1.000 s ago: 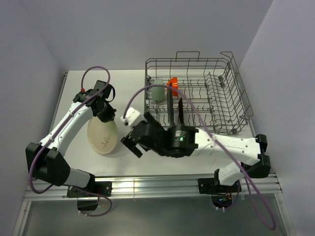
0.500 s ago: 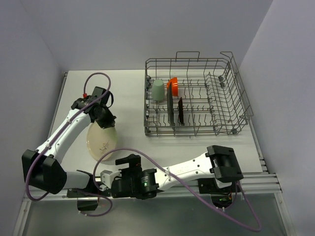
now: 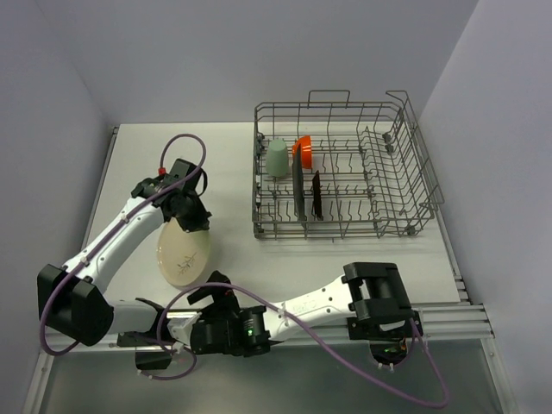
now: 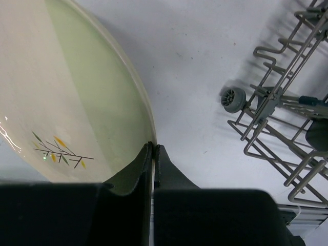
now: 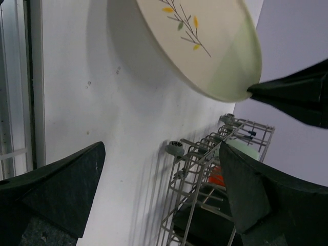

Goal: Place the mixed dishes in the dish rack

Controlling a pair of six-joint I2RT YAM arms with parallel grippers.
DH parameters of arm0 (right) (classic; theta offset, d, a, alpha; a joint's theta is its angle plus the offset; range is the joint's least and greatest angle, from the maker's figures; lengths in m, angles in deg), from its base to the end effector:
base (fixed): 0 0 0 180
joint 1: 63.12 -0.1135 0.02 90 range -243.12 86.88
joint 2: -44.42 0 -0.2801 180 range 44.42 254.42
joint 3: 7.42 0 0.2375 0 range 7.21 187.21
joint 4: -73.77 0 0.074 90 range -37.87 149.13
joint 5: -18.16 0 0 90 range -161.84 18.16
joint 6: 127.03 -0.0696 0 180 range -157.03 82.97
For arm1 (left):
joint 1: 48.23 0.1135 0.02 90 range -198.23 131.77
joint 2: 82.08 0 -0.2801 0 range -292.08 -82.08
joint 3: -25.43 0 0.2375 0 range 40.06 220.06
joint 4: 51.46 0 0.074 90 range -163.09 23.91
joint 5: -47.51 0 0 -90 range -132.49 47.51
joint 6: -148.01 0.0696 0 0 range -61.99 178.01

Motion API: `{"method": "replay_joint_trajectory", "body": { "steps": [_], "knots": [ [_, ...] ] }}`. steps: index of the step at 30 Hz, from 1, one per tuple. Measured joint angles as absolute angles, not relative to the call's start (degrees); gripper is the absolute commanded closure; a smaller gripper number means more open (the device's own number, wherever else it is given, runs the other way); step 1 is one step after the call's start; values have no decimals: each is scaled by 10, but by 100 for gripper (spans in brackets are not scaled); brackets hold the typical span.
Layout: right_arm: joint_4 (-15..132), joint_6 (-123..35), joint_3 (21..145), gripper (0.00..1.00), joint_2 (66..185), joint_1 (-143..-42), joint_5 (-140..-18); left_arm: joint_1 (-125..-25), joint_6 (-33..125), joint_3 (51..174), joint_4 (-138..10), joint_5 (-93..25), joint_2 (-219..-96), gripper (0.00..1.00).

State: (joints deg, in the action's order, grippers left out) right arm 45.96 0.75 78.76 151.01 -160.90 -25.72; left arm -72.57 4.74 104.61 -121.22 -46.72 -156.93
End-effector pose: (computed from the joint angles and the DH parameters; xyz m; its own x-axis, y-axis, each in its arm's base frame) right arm -0.0050 0.4071 0.2080 0.5403 -0.8180 -0.1973 -0.5323 -0.1507 -0.8330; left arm 0.2237 -0.0956 0.2714 -0.8026 -0.5142 -0.3024 -0.4350 0.8514 -0.2931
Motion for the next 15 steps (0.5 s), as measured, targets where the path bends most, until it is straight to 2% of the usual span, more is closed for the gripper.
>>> {"method": "replay_joint_trajectory", "body": {
  "steps": [15],
  "knots": [
    [596,150,758,0,1557,-1603,-263,-798,37,1020,-1212,-457,-1561,100]
  ]
}}
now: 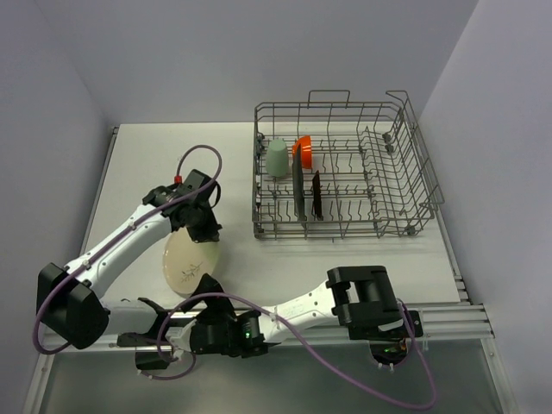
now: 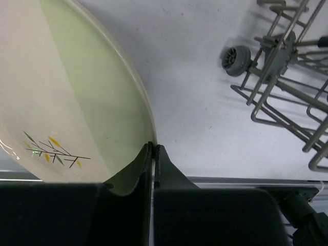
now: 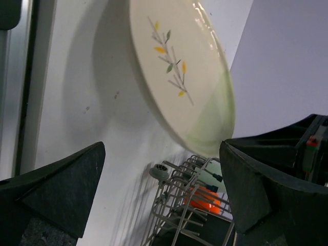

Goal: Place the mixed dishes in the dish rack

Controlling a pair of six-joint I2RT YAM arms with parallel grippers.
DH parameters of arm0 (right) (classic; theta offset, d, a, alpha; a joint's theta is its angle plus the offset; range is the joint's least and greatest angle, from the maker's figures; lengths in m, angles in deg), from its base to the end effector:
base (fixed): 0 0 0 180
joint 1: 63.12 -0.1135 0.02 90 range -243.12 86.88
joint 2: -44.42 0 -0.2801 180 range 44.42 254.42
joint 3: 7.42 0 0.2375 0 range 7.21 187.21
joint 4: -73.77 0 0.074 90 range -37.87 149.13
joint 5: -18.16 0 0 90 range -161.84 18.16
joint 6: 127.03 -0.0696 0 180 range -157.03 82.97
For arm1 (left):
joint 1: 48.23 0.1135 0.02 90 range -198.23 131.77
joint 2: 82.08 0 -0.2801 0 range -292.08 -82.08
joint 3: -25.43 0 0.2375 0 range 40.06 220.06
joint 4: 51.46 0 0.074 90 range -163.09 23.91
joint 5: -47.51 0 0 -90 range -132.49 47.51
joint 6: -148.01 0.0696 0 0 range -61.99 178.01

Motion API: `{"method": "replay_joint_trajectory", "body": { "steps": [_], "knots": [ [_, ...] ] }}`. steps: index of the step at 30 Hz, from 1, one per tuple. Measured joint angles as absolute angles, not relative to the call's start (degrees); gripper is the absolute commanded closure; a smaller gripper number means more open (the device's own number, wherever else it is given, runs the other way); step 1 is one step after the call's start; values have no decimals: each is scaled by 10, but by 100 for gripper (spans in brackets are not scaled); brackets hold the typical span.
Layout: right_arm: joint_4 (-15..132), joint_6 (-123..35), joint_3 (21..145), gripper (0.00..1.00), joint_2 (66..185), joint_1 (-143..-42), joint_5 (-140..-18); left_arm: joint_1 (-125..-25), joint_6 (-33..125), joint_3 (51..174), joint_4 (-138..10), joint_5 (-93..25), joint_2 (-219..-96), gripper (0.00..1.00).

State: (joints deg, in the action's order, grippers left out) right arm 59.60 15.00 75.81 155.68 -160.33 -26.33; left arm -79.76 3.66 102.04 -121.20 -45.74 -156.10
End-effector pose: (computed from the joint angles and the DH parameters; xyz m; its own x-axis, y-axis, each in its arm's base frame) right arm -0.0037 0.4251 0.1805 0.6522 -0.7540 -0.0780 -0.4021 -0.2569 -0.8788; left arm 0.2031 -0.1200 0.2613 -0.8668 -0.4200 -0.2688 -0.3449 0.8943 -0.2851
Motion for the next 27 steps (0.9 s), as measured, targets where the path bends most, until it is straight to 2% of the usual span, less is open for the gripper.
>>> {"method": "replay_joint_trajectory", "body": {
  "steps": [9,12,13,14,16,21,24,26,27],
  "knots": [
    [697,226,751,1,1585,-1577,-280,-851,16,1008,-1216,-453,-1540,100],
    [722,247,750,9,1594,-1565,-290,-868,11,1008,-1217,-453,-1538,100],
    [729,256,750,15,1595,-1563,-295,-870,10,1008,-1217,-453,-1538,100],
    [734,261,749,36,1595,-1561,-299,-873,9,1008,-1217,-454,-1537,100],
    [752,274,742,52,1596,-1559,-308,-875,7,1008,-1216,-454,-1536,100],
    [805,320,721,72,1597,-1555,-311,-877,4,1008,-1213,-452,-1538,100],
    [841,325,703,97,1598,-1550,-314,-879,3,1008,-1213,-451,-1542,100],
    [855,332,688,100,1600,-1545,-309,-879,3,1012,-1215,-451,-1546,100],
    [859,336,681,100,1602,-1542,-309,-879,3,1018,-1217,-451,-1549,94]
  ]
}}
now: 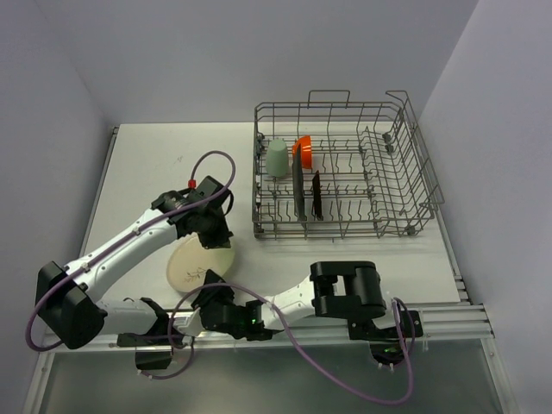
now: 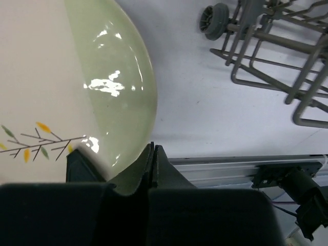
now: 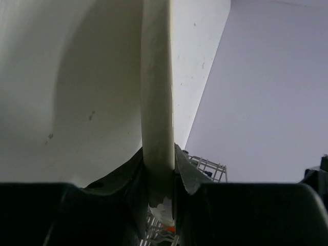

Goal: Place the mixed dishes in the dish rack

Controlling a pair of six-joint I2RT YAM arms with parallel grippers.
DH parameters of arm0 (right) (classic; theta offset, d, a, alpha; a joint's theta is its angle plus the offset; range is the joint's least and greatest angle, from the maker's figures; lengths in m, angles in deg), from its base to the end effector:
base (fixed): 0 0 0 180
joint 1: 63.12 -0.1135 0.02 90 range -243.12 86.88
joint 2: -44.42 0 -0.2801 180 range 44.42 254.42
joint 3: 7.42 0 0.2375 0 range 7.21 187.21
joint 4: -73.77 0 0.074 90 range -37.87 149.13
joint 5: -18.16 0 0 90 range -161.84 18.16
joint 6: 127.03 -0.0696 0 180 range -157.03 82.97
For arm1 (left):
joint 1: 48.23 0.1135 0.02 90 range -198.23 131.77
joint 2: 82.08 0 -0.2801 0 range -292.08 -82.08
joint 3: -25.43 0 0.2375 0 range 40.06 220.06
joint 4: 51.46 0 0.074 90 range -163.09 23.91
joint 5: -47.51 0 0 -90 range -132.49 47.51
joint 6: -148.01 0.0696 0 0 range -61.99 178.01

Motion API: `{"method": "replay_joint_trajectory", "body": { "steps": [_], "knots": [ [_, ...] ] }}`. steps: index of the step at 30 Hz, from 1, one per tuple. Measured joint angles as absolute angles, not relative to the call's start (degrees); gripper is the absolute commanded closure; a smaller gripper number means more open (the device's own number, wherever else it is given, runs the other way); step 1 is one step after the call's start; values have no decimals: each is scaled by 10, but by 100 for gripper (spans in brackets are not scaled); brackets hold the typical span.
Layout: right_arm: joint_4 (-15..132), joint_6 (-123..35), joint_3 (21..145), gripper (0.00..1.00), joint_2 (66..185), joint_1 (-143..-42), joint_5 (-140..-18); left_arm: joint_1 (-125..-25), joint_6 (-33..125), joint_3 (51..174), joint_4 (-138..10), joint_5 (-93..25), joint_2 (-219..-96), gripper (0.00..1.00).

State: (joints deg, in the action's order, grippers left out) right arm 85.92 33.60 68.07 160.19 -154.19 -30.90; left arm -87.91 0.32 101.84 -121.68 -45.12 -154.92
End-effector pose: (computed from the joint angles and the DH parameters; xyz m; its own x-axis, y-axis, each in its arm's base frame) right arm 0.0375 0.4354 0.1525 0.7256 -0.6881 -0.0010 -0.2458 -0.2578 -0.9344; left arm 0.1800 -0.1452 0.2641 -0.9049 -0.3463 -0.2475 -0.2638 0.9126 -0.3125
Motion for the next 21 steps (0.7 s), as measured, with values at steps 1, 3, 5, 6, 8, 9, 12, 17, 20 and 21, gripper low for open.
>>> {"method": "replay_joint_trajectory", "body": {
  "steps": [1,3,5,6,8,9,12,17,20,21],
  "knots": [
    [866,340,673,100,1602,-1540,-308,-879,4,1027,-1217,-451,-1555,86],
    [880,351,658,100,1602,-1537,-304,-878,8,1047,-1217,-451,-1564,41],
    [891,358,652,100,1602,-1535,-299,-875,12,1068,-1217,-448,-1570,18],
    [895,361,651,100,1602,-1534,-298,-873,13,1084,-1222,-450,-1573,1],
    [903,365,649,100,1602,-1532,-294,-867,10,1120,-1238,-459,-1577,1],
    [905,366,649,100,1602,-1532,-294,-863,9,1145,-1243,-469,-1578,1],
    [915,369,648,100,1602,-1532,-286,-846,5,1231,-1271,-511,-1578,1],
    [914,348,671,100,1602,-1539,-259,-816,-21,1376,-1335,-630,-1558,1],
    [882,299,721,100,1602,-1546,-243,-807,-51,1416,-1370,-700,-1508,1],
    [866,276,746,100,1602,-1548,-241,-807,-62,1417,-1375,-720,-1481,1]
  ]
}}
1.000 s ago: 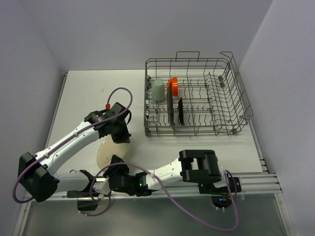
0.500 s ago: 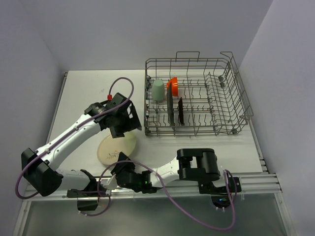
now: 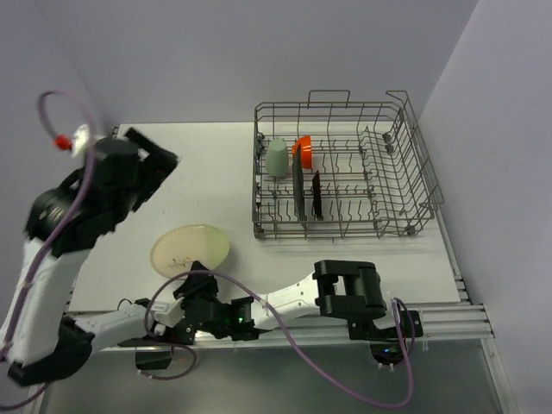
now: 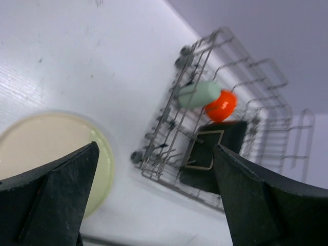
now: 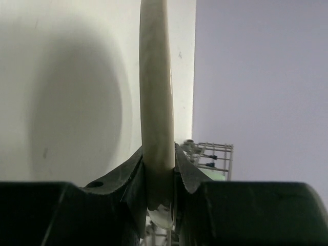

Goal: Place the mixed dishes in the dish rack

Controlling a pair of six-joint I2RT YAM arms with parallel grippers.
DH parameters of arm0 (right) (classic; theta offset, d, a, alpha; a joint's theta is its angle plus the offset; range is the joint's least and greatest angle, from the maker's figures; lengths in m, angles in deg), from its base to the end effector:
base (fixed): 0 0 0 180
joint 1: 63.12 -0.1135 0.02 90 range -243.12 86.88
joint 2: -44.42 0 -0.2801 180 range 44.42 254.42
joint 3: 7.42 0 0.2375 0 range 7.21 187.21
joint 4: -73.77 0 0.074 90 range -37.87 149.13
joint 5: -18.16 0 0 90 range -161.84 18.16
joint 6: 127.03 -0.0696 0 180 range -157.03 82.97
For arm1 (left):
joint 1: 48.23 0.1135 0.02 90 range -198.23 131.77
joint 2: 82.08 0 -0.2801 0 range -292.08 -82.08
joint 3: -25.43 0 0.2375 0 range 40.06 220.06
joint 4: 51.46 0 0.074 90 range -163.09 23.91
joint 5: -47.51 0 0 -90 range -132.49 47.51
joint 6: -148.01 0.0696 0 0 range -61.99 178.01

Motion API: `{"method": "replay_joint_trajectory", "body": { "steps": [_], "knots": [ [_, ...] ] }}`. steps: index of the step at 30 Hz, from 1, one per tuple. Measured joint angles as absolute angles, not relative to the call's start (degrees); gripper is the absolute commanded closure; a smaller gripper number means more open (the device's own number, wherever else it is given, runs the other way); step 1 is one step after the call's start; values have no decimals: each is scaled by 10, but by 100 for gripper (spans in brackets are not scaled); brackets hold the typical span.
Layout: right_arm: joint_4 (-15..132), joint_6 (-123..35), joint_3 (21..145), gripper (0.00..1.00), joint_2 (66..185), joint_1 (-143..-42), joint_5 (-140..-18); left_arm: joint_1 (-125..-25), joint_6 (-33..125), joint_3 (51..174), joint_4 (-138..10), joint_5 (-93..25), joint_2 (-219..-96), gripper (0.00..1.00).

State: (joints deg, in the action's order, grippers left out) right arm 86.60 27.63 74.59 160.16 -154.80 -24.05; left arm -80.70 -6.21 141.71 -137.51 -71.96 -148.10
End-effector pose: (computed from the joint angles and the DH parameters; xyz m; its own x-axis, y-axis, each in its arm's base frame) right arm 0.0383 0.4533 0.1908 0.6298 -0.7599 -0.1610 -0.2867 -0.0347 -0.9574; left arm 0.1594 -0.0609 0.4733 -0.3323 -0.7178 -0.6119 -0.3874 0.6953 -0.6053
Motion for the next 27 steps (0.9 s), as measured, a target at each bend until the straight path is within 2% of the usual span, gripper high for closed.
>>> {"method": "replay_joint_trajectory", "body": {
  "steps": [8,13,18,22,27],
  "knots": [
    [724,80,909,100,1569,-1539,-264,-807,-108,1350,-1375,-786,-1281,1],
    [602,-56,984,100,1521,-1481,-322,-807,-110,1303,-1367,-788,-1291,1],
    [496,-191,1023,100,1428,-1380,-358,-807,-97,1290,-1350,-790,-1300,1],
    [436,-276,1041,100,1342,-1307,-359,-807,-85,1243,-1309,-795,-1256,1],
    [389,-361,1046,100,1227,-1265,-318,-807,-69,1160,-1245,-787,-1182,2]
  ]
}}
